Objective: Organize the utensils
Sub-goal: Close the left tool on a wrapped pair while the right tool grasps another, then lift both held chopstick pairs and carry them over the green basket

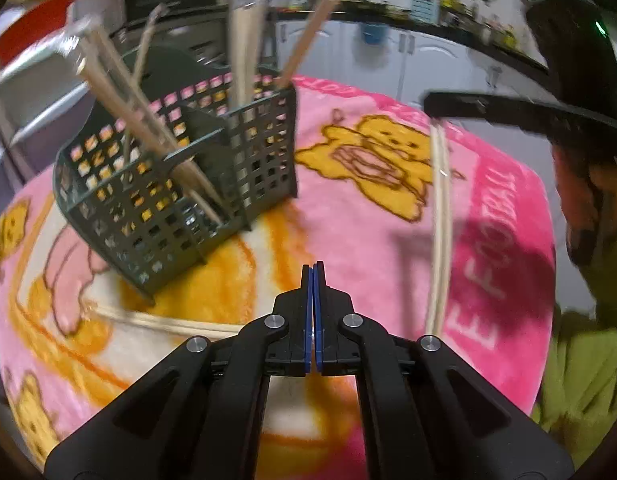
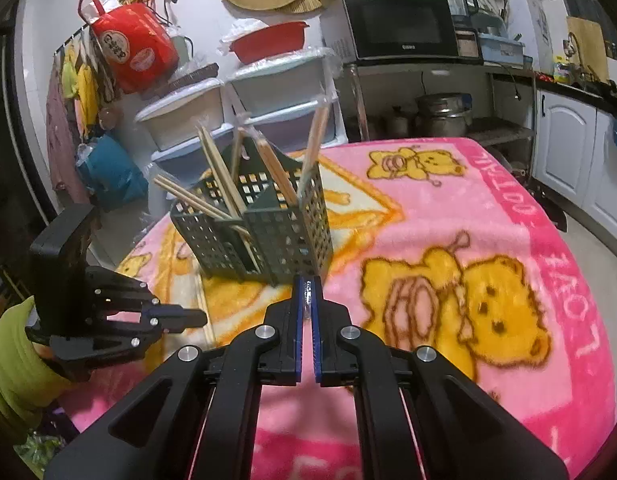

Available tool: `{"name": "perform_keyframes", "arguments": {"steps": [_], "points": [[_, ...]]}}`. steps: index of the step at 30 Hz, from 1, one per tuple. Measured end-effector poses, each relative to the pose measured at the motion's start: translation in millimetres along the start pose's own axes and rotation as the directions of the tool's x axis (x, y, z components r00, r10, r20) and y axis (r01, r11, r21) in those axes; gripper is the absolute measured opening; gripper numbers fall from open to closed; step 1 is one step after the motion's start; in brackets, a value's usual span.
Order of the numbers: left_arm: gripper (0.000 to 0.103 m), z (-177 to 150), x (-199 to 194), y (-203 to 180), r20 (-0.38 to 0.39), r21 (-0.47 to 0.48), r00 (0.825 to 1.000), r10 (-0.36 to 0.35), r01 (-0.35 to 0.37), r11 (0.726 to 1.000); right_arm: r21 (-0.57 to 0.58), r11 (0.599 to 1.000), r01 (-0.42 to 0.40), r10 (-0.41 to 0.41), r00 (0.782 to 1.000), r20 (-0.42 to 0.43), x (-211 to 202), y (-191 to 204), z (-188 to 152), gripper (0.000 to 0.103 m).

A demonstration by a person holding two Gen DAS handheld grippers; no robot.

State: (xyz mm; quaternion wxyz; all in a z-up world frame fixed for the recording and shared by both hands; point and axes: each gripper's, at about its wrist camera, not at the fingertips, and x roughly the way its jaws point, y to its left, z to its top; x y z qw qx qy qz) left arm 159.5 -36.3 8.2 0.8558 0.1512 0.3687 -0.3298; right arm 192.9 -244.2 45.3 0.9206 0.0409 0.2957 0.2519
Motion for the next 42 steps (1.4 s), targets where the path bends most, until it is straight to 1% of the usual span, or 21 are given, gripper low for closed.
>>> {"name": "perform_keyframes", "arguments": {"steps": [2,6,10,11,12,14,17,19,22,24,28,31,33,35,36,40,42], "points": [[0.000,-3.6,4.7,-2.7,-0.031,0.027,1.000,-0.004,0.005,1.000,0.000,1.000,-0.004,0.004,1.000,0.006,-1.6,1.0,1.4,0.004],[0.000,-13.2,20.2,-10.3,-0.088,0.093,0.996,0.028,-0.020,0.995,-0.002,1.000,-0.010,0.010,1.000,0.013,-4.8,2.3,3.1,0.004],[0.001,-19.3,26.0,-16.0,-0.114,0.144,0.993,0.033,-0.016,0.990,-0.006,1.000,-0.005,0.005,0.999,0.035,-11.6,1.7,8.6,0.004],[0.005,-20.2,26.9,-16.5,-0.119,0.154,0.992,0.039,-0.020,0.988,-0.009,1.000,-0.005,0.005,0.999,0.044,-14.6,1.6,11.2,0.004],[0.012,-20.3,29.3,-15.9,-0.123,0.157,0.991,0.042,-0.022,0.987,-0.011,1.000,-0.004,0.004,0.999,0.051,-17.2,1.7,13.1,0.004],[0.019,-21.4,31.4,-14.4,-0.127,0.168,0.991,0.048,-0.026,0.985,-0.025,1.000,0.002,0.000,0.997,0.075,-25.2,2.7,19.9,0.004],[0.020,-22.8,31.9,-16.2,-0.138,0.195,0.989,0.046,-0.019,0.981,-0.043,0.999,0.011,-0.007,0.994,0.105,-34.7,3.8,29.3,0.004],[0.025,-23.8,33.9,-17.8,-0.152,0.210,0.987,0.053,-0.021,0.977,-0.050,0.999,0.017,-0.010,0.992,0.122,-39.8,4.3,35.5,0.004],[0.030,-26.0,33.7,-20.3,-0.160,0.235,0.986,0.041,-0.002,0.972,-0.062,0.998,0.022,-0.013,0.990,0.141,-44.1,4.3,41.8,0.004],[0.036,-26.1,34.0,-22.0,-0.166,0.245,0.986,0.031,0.011,0.970,-0.066,0.998,0.024,-0.014,0.989,0.148,-45.6,4.6,44.5,0.004],[0.038,-25.0,37.9,-27.3,-0.173,0.281,0.984,0.043,0.008,0.960,-0.070,0.997,0.020,-0.008,0.987,0.161,-47.3,6.1,50.0,0.004],[0.036,-22.1,40.5,-28.4,-0.173,0.280,0.984,0.048,0.002,0.960,-0.077,0.997,0.016,-0.003,0.985,0.171,-48.6,9.8,54.2,0.004],[0.010,-20.9,43.0,-30.0,-0.171,0.280,0.984,0.044,0.006,0.960,-0.084,0.996,0.014,0.002,0.984,0.179,-50.6,12.4,57.4,0.004],[0.004,-19.8,44.9,-31.4,-0.171,0.275,0.985,0.035,0.014,0.961,-0.092,0.996,0.009,0.009,0.982,0.190,-53.2,14.8,62.1,0.004],[0.001,-19.0,45.7,-32.4,-0.171,0.276,0.984,0.041,0.008,0.961,-0.100,0.995,0.008,0.012,0.980,0.199,-55.1,17.0,65.3,0.004],[0.000,-15.7,45.9,-30.7,-0.167,0.249,0.985,0.037,0.006,0.968,-0.126,0.992,0.003,0.026,0.974,0.226,-61.7,24.9,76.8,0.004],[0.000,-12.4,41.9,-29.8,-0.145,0.238,0.989,0.039,-0.003,0.971,-0.139,0.990,0.001,0.033,0.971,0.239,-65.1,28.6,82.4,0.004]]}}
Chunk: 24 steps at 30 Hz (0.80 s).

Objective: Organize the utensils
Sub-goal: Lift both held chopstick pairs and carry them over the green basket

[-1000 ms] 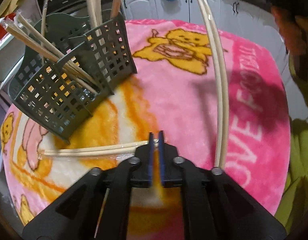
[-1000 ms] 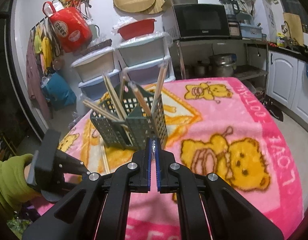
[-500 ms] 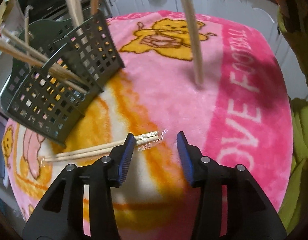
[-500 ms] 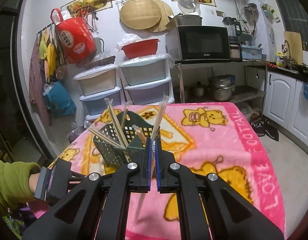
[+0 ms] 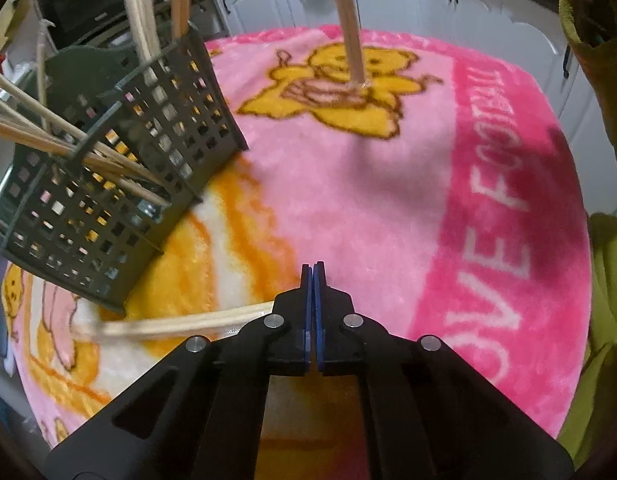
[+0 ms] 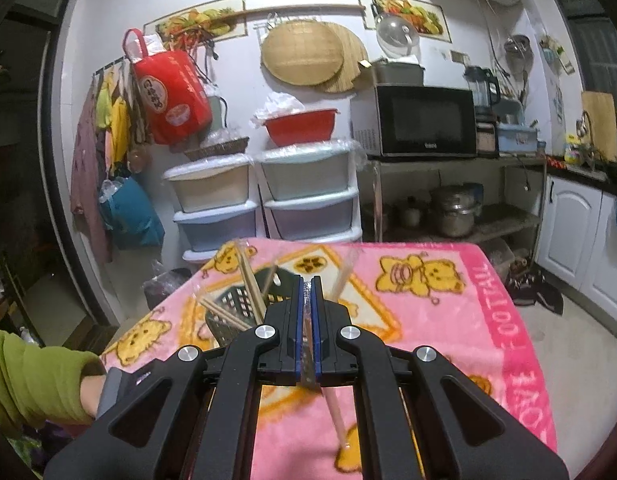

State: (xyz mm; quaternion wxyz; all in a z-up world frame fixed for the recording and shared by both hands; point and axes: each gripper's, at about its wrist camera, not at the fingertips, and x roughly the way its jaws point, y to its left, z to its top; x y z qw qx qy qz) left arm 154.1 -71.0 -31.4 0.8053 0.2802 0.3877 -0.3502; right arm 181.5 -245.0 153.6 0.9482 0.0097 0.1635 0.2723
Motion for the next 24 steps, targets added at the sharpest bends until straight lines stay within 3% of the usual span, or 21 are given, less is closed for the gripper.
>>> {"name": "perform_keyframes", "arguments": {"steps": [10,19,24], "points": [[0.000,22.8,-57.9,23.5,0.172,-0.122,0.984,0.040,-0.019,0.992,-0.041,0.998,-0.047,0.049,0.998,0.048,-0.9,14.8,27.6,0.004],[0.000,40.9,-111.2,41.3,0.294,-0.226,0.948,0.119,-0.051,0.973,-0.064,0.994,-0.094,0.099,0.991,0.085,0.6,30.6,48.9,0.004],[0.000,49.7,-136.6,51.5,0.374,-0.281,0.916,0.147,-0.039,0.959,-0.086,0.990,-0.112,0.122,0.986,0.111,1.0,40.4,62.3,0.004]]}}
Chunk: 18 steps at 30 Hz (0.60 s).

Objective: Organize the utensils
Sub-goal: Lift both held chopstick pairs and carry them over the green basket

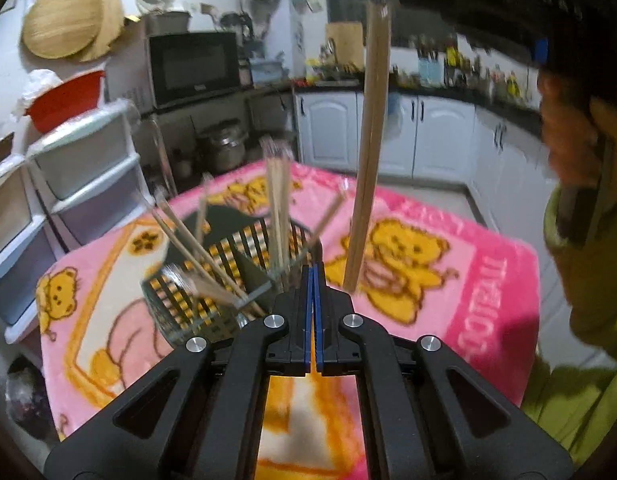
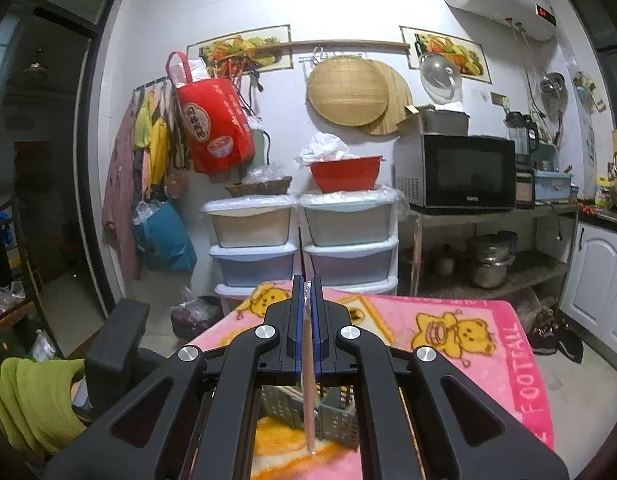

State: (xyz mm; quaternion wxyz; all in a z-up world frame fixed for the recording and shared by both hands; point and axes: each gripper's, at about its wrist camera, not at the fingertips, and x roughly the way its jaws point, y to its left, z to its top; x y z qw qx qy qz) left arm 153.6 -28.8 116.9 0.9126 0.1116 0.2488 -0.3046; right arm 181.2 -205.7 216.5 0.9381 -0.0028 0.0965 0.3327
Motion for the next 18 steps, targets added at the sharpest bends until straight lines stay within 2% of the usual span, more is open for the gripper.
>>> {"name": "perform_keyframes", "arguments": {"steps": [12,18], "points": [[0.000,50.0,-25.7,11.5,0.135,-0.077,0.991,0.012,-0.002,0.997,-0.008,1.000,0.000,0.000,0.999,0.044,5.4,2.1,20.6,0.004],[0.000,75.5,-32.6,9.1,0.188,-0.060,0.982,0.018,-0.007,0.998,-0.013,1.000,0.002,-0.001,0.997,0.073,4.1,1.4,31.3,0.004]]}}
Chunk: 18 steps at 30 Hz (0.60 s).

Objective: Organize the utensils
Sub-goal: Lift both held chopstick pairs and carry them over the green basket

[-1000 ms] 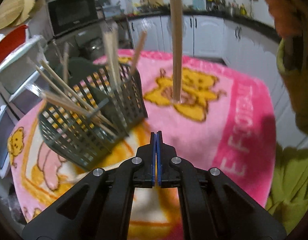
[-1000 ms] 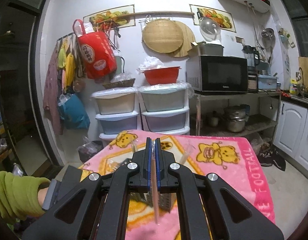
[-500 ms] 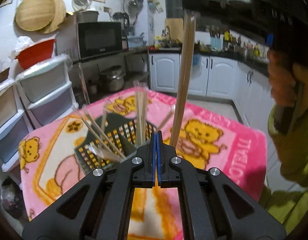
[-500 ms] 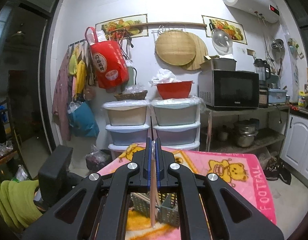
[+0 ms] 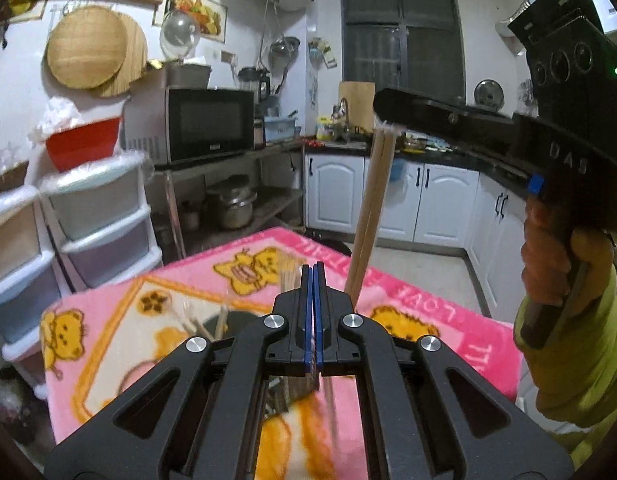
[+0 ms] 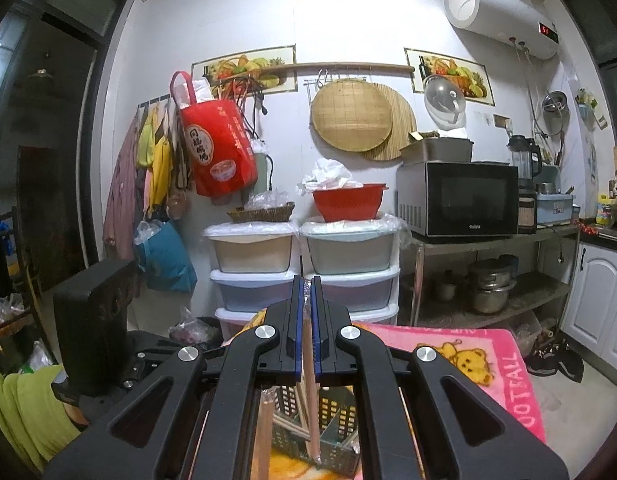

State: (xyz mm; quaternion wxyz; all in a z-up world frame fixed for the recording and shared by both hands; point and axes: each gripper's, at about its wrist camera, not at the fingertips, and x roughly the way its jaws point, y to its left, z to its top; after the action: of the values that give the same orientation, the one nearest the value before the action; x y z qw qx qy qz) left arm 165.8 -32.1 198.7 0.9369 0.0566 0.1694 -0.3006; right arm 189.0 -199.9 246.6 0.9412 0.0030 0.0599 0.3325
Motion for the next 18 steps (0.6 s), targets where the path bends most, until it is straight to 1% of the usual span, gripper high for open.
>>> {"name": "perform_keyframes", "arguments": {"steps": [2,4,9,13,18], "points": [[0.000,8.6,-1.1,1.2,0.015,0.001,1.000,0.005,-0.005,1.000,-0.002,1.000,0.002,-0.002,1.000,0.013,0.1,-0.8,4.6,0.004],[0.000,15.7,-2.0,3.3,0.029,-0.003,0.999,0.025,-0.025,1.000,-0.004,1.000,0.003,-0.003,1.000,0.025,-0.4,-1.6,7.9,0.004],[0.000,33.1,-1.9,15.8,0.064,-0.036,0.996,0.060,-0.058,0.998,-0.010,1.000,0.002,-0.001,0.999,0.042,2.0,-5.7,16.5,0.004],[0.000,46.0,-3.1,25.5,0.096,-0.063,0.991,0.089,-0.083,0.995,-0.014,1.000,0.005,-0.004,0.999,0.050,5.8,-9.5,23.4,0.004],[0.000,60.3,-2.6,37.4,0.141,-0.099,0.984,0.107,-0.093,0.991,-0.013,1.000,0.007,-0.007,0.998,0.054,9.6,-13.0,26.3,0.004]]}}
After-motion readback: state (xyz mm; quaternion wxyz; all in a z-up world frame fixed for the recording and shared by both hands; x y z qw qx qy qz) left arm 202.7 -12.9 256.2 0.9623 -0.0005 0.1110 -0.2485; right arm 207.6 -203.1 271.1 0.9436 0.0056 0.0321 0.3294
